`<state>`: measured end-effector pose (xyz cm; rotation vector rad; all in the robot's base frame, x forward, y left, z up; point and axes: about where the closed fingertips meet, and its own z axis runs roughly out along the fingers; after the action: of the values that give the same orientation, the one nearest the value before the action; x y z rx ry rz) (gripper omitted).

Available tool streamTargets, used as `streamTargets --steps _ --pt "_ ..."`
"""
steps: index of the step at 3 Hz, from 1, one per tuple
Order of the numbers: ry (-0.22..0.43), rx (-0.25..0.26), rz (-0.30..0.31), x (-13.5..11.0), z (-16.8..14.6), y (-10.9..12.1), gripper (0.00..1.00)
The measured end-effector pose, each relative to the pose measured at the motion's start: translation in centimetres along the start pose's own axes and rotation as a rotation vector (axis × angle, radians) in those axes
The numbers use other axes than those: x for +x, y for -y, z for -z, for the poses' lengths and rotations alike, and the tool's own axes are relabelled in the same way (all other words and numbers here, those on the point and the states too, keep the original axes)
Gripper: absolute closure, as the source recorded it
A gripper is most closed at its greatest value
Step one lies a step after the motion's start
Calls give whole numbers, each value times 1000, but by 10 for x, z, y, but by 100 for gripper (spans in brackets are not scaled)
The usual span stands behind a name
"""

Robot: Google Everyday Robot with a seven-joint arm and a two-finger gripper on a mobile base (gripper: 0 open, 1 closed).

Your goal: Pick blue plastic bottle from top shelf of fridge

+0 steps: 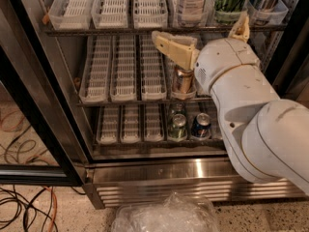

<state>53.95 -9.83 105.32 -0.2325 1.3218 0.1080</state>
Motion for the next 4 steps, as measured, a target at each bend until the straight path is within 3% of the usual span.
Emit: streamTargets --steps 2,3,4 --pt "1 2 19 5 -1 -3 0" --pt "36 20 52 -8 -33 0 0" --pt "39 9 73 -11 -36 -1 0"
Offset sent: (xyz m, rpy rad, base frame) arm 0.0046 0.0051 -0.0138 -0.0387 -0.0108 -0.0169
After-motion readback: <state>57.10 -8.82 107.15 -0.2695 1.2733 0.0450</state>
